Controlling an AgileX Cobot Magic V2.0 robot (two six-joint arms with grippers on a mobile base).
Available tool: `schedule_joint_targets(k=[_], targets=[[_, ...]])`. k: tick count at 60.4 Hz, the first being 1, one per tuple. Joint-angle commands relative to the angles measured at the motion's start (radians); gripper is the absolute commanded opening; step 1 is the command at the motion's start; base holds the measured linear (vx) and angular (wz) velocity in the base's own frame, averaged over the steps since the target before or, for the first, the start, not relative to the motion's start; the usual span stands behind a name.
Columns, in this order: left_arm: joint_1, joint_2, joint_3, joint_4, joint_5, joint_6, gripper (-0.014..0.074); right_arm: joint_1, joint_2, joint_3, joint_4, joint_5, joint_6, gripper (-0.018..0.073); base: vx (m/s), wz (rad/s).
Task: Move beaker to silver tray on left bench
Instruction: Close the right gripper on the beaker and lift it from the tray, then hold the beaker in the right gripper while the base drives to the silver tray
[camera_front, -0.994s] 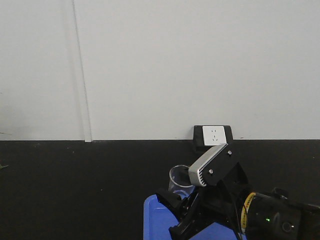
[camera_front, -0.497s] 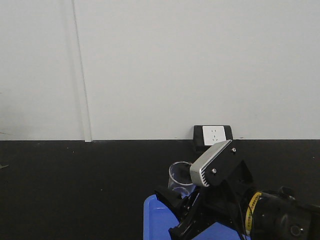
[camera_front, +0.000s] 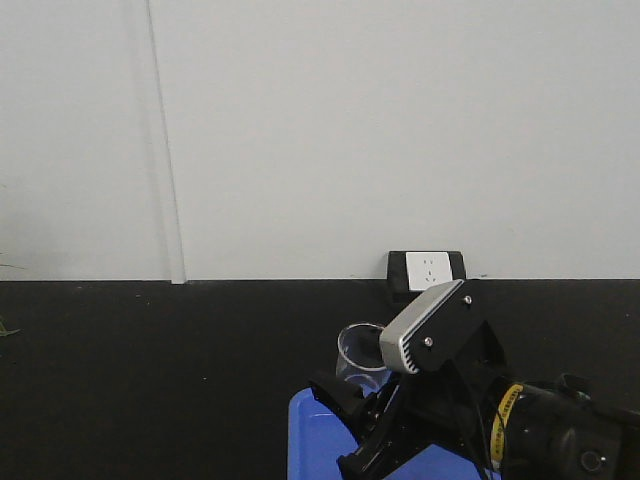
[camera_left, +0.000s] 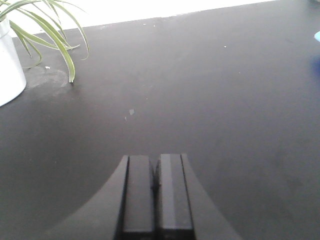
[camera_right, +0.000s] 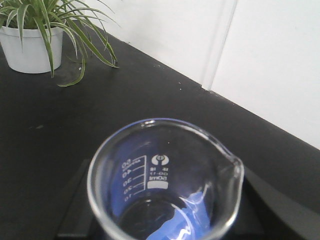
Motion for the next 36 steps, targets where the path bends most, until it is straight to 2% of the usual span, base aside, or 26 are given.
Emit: schedule_joint_targets(k=[1, 18, 36], targets=[[-0.005, -0.006, 0.02, -0.003, -0.075, -0.001, 0.0001, 0.0, -0.031, -0.027, 0.019, -0.047, 0.002, -0.0014, -0.03, 0.01], [-0.005, -0.006, 0.02, -0.003, -0.075, -0.001, 0.0001, 0.0, -0.029, -0.027, 0.019, -0.044, 0.002, -0.0014, -0.08, -0.01], [-0.005, -0.006, 0.02, -0.003, -0.075, -0.001, 0.0001, 0.0, -0.028, -0.027, 0.019, -0.043, 0.002, -0.0011, -0.22, 0.04]])
